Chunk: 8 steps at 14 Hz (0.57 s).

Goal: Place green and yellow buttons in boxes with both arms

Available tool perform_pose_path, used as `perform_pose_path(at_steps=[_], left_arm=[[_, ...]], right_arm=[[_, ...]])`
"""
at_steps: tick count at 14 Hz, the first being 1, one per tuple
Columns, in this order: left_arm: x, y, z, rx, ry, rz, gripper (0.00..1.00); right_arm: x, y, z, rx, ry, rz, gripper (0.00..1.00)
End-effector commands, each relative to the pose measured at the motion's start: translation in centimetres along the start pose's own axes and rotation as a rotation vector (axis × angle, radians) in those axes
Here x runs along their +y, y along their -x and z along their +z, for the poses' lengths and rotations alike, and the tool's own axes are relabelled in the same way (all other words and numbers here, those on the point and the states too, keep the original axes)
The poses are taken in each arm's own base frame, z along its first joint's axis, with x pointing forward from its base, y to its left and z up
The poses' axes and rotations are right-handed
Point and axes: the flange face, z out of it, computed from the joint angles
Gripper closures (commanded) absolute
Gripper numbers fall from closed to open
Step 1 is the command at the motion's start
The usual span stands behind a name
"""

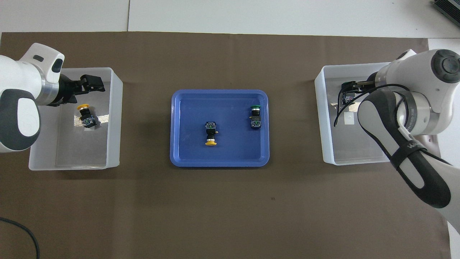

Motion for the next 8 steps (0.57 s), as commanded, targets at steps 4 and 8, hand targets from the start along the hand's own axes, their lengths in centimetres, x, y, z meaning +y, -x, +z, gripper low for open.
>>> perform_pose_path(at_steps=[4, 8], left_arm=[[9.9, 6.2, 3.3, 0.030, 0.065, 0.015, 0.00], [15.9, 11.0, 10.0, 0.007, 0.025, 0.160, 0.00]], right_arm=[[-11.9, 1.0, -1.3, 0.047, -0.037, 0.155, 0.00], [-19.3, 1.4, 0.5, 0.040, -0.065, 0.239, 0.00]])
